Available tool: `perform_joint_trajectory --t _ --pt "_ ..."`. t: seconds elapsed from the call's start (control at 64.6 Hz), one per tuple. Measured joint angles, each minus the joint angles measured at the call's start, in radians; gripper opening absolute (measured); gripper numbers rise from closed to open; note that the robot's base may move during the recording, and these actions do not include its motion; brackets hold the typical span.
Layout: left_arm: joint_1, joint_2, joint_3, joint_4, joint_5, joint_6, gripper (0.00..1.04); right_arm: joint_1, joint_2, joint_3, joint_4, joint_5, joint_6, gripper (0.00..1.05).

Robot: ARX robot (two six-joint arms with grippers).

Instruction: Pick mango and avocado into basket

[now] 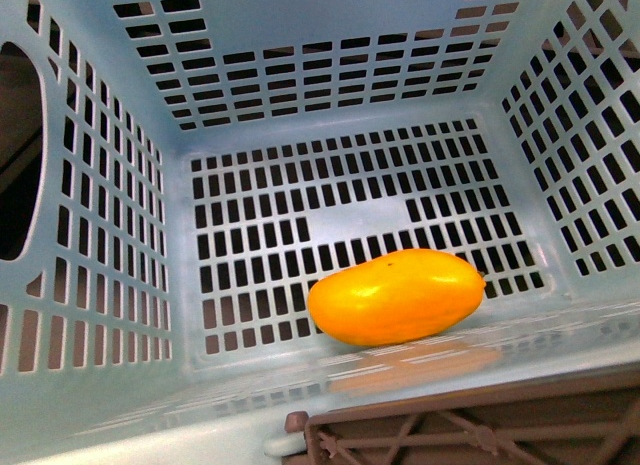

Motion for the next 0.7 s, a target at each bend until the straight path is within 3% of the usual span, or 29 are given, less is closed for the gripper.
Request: perform_joint_trajectory --t 0.201,0.387,0.697 --pt "0.0 0.0 0.0 0.0 -0.008 0.002 0.13 0.105 0.292 0.262 -0.064 0.002 0.037 0.96" --pt "0.0 0.0 0.0 0.0 0.0 0.0 0.13 0.15 0.449 0.437 -0.132 -0.005 0.047 0.96" --pt "0.0 0.0 0.0 0.0 -0.006 0.001 0.13 0.18 0.518 0.563 -0.187 -0.051 0.077 0.96"
